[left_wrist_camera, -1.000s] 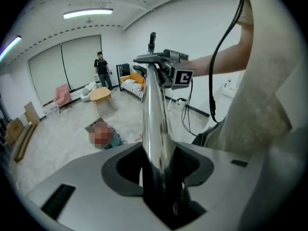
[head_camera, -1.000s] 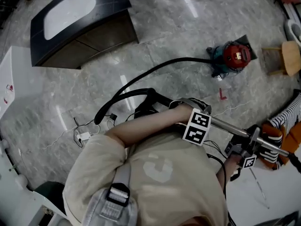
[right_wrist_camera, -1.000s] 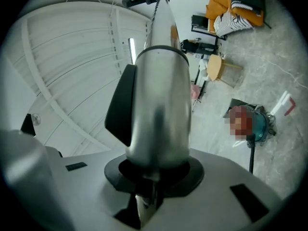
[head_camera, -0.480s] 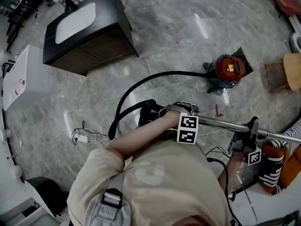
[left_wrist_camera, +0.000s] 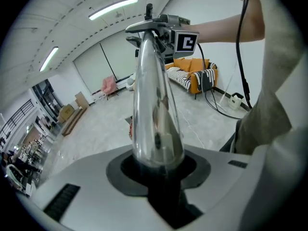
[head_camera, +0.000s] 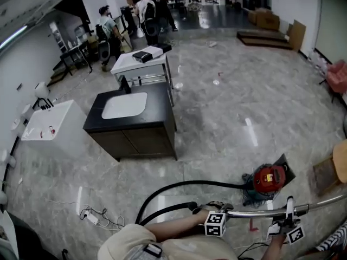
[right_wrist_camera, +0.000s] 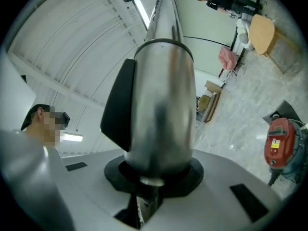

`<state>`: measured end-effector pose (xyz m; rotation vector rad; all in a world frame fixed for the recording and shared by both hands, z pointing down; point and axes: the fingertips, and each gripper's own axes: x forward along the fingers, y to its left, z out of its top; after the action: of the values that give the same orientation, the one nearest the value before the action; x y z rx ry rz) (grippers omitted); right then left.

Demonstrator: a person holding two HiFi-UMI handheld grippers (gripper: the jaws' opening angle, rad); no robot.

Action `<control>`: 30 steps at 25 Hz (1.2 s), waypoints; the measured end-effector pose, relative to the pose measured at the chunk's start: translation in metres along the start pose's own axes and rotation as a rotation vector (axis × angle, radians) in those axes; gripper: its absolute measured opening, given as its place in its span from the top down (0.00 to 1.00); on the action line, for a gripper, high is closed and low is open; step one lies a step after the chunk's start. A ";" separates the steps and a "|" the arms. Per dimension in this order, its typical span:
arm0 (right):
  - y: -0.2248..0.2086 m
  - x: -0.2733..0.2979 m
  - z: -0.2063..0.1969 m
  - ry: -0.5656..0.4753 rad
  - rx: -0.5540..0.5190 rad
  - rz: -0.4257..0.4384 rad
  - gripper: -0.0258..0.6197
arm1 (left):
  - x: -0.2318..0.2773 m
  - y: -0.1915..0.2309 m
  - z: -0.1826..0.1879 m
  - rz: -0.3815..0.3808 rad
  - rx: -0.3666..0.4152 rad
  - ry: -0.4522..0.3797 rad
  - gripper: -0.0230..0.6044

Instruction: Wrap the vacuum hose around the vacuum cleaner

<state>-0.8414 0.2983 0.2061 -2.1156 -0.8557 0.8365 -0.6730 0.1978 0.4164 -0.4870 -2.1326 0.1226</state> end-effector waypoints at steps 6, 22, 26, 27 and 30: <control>-0.047 0.017 0.005 0.032 0.039 -0.066 0.84 | 0.032 0.018 -0.002 -0.065 0.007 0.022 0.80; -0.147 0.068 0.066 0.057 0.152 -0.023 0.84 | 0.077 0.105 0.033 0.154 -0.029 0.120 0.77; -0.166 0.062 0.083 0.118 0.195 0.010 0.84 | 0.091 0.096 0.057 0.247 -0.086 0.153 0.75; -0.171 0.060 0.084 0.138 0.204 0.015 0.84 | 0.095 0.090 0.061 0.258 -0.105 0.162 0.75; -0.182 0.056 0.088 0.202 0.220 0.034 0.84 | 0.104 0.074 0.072 0.294 -0.165 0.187 0.75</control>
<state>-0.9331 0.4710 0.2831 -1.9842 -0.5957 0.6856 -0.7621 0.3126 0.4353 -0.8746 -1.8866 0.0639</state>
